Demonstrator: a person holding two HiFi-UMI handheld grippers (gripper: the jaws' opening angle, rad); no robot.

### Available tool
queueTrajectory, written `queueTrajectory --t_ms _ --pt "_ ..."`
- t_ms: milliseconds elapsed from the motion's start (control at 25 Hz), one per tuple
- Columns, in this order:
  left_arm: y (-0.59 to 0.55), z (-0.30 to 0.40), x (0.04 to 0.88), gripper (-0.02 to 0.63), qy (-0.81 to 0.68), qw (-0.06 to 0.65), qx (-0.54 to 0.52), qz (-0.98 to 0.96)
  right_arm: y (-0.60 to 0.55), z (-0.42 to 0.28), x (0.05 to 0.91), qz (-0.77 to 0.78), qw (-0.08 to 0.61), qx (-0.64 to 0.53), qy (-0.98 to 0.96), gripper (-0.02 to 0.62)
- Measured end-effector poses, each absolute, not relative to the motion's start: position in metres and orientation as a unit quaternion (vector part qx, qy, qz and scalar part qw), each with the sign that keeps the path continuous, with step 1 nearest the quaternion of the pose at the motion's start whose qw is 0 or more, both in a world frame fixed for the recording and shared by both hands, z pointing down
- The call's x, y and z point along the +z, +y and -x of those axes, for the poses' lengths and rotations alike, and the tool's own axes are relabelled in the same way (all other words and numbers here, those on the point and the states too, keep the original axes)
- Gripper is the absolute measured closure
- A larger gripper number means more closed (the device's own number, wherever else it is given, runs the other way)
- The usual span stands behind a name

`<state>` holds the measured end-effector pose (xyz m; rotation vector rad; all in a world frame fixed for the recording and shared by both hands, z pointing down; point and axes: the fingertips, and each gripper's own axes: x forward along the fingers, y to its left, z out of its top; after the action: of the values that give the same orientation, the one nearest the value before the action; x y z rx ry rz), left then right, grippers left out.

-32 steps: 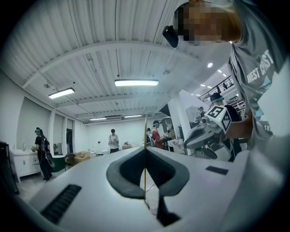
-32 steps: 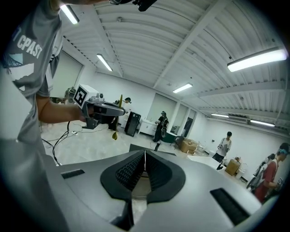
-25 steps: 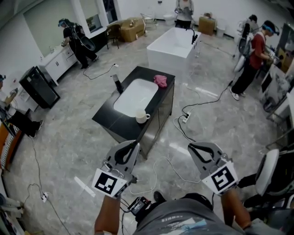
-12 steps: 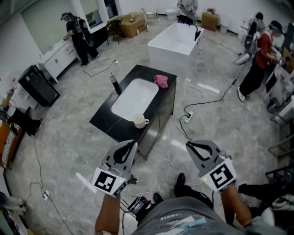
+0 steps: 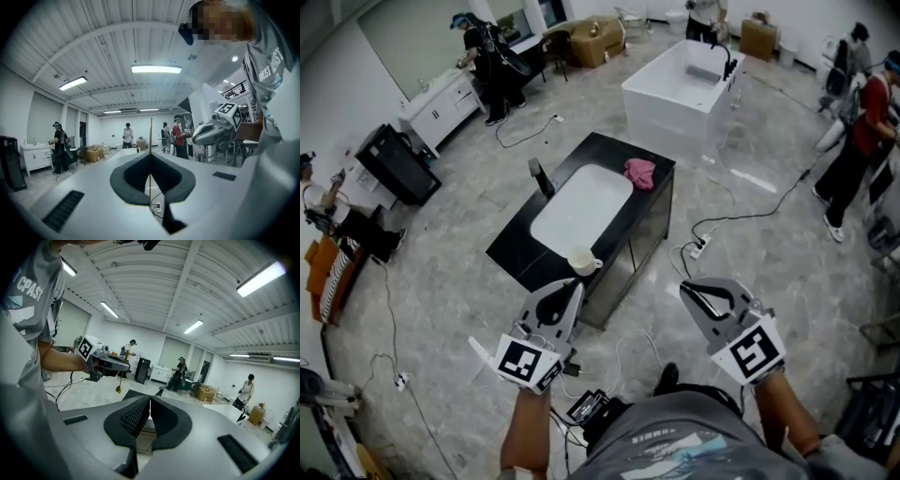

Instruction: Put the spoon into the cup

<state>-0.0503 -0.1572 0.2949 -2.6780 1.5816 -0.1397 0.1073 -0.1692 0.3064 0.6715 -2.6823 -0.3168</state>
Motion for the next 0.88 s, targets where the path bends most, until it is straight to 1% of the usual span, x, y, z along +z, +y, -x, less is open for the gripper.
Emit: queueTrajectory --t_ms 360,440,880 --pt "-0.192 0.033 0.296 0.604 0.525 0.012 -0.059 0.849 -0.204 -0.117 0.304 -0.212 0.156 -0.109 -0.959 0.563" --pt "-0.198 0.033 0.295 0.604 0.525 0.015 -0.060 0.849 -0.209 -0.115 0.308 -0.209 0.160 -0.105 -0.959 0.563" --pt "-0.245 0.081 0.319 0.604 0.518 -0.003 -0.054 0.854 -0.247 -0.075 0.328 -0.220 0.188 -0.095 -0.952 0.563"
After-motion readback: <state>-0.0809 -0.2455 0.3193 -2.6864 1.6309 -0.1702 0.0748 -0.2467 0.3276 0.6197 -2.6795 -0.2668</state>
